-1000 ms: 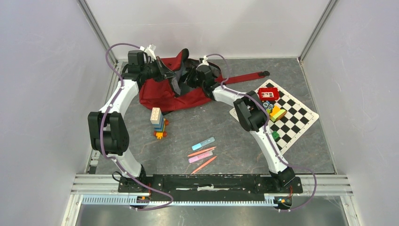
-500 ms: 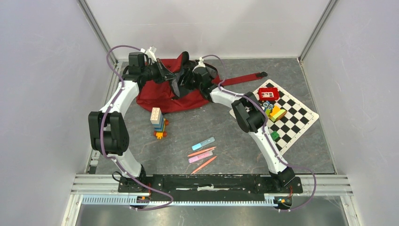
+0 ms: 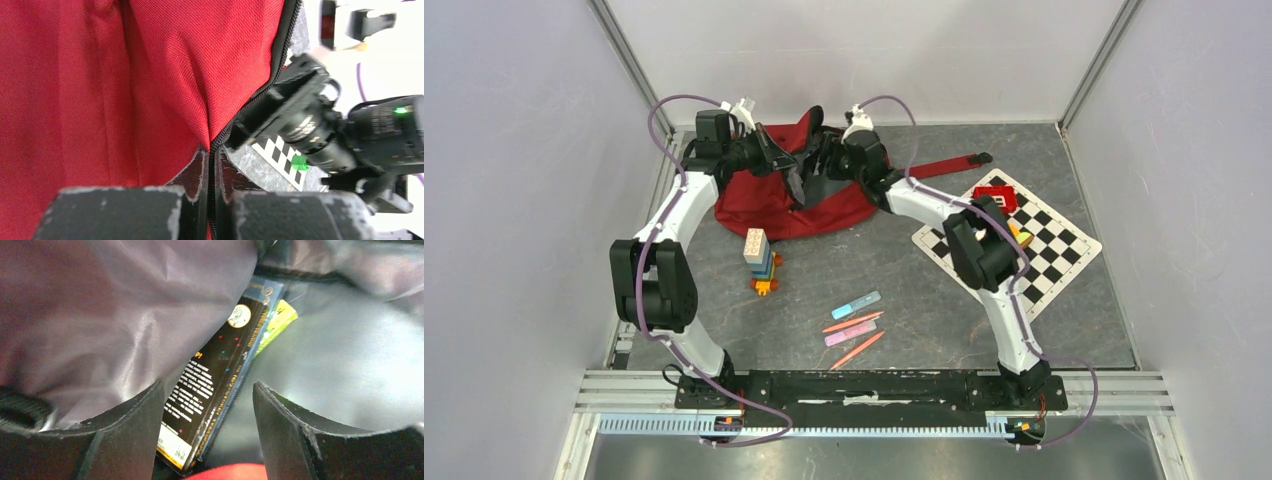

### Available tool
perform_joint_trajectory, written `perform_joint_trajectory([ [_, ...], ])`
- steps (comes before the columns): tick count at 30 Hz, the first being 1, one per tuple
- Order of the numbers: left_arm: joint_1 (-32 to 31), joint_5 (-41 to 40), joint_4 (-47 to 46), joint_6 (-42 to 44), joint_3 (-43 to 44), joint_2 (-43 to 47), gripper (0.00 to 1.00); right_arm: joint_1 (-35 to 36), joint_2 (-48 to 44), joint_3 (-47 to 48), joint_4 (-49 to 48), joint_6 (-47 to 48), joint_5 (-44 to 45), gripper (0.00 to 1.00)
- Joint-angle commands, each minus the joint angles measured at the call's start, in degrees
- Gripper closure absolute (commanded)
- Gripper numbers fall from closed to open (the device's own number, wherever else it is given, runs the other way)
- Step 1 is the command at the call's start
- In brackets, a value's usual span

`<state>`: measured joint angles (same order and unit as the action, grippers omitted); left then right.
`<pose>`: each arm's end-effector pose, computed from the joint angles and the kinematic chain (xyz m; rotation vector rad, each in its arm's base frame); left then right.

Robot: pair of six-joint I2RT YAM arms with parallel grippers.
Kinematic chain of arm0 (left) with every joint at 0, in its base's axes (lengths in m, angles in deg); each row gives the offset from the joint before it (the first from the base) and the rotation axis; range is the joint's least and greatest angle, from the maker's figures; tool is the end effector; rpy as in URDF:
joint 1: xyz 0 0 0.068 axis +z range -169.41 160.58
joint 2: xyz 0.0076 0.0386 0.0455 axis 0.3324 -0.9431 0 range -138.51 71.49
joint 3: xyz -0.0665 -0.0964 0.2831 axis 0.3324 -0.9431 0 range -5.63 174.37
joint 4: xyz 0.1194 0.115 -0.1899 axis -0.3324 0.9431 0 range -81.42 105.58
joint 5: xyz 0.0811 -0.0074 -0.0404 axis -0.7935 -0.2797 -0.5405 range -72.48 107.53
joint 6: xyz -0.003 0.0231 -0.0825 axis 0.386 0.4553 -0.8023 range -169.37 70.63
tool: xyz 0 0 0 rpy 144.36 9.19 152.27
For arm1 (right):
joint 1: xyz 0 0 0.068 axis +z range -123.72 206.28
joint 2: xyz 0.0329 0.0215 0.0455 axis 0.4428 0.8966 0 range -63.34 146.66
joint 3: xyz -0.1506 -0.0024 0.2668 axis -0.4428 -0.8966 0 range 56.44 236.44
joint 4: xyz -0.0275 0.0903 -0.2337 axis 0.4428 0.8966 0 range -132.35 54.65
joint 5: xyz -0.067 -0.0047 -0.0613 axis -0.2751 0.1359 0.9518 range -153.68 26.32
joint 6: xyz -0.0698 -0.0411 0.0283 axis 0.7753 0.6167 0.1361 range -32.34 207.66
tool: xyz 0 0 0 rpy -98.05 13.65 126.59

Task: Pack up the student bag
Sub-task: Place the book in the student bag, then adjust the student bag at the center of the board.

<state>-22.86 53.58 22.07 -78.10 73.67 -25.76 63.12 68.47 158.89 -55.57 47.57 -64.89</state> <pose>0.4115 -0.0694 0.3238 -0.0869 2.1594 -0.9951 0.4768 0.3591 0.2315 0.0402 1.9626 0.9341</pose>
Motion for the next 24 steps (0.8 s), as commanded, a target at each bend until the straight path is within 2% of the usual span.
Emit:
perform_joint_trajectory([
  [1, 0.2, -1.5, 0.9, 4.1, 1.0, 2.7, 0.98, -2.4, -9.8, -5.0, -0.2, 7.6, 4.5, 0.29],
  [4, -1.5, -4.0, 4.0, 7.8, 1.9, 1.9, 0.98, -4.1, -14.9, -10.7, 1.2, 9.6, 7.1, 0.28],
  [6, -3.6, -5.9, 5.8, 10.0, 2.5, 1.0, 0.91, -5.5, -18.9, -15.3, 1.2, 10.8, 9.1, 0.28],
  [10, -8.4, -7.6, 9.2, 13.2, 4.8, -1.0, 0.62, -7.2, -26.1, -21.8, 2.2, 16.4, 12.1, 0.26],
  [12, -9.6, -8.1, 9.5, 12.8, 5.5, -0.8, 0.4, -7.4, -29.6, -24.3, 2.8, 19.3, 12.3, 0.25],
  [14, -9.7, -9.2, 9.8, 12.1, 6.1, 0.6, 0.22, -7.4, -32.2, -26.6, 3.4, 22.0, 10.8, 0.24],
  [16, -9.6, -11.5, 11.9, 13.5, 7.5, 2.6, 0.1, -7.4, -34.3, -28.9, 3.9, 23.4, 8.2, 0.24],
  [19, -9.1, -14.3, 15.3, 15.2, 8.9, 5.5, 0.0, -7.3, -36.0, -31.2, 3.8, 24.3, 2.0, 0.24],
  [24, -4.4, -15.2, 19.7, 10.5, 7.0, 8.4, 0.0, -5.6, -34.9, -30.8, 4.6, 24.3, -5.2, 0.24],
])
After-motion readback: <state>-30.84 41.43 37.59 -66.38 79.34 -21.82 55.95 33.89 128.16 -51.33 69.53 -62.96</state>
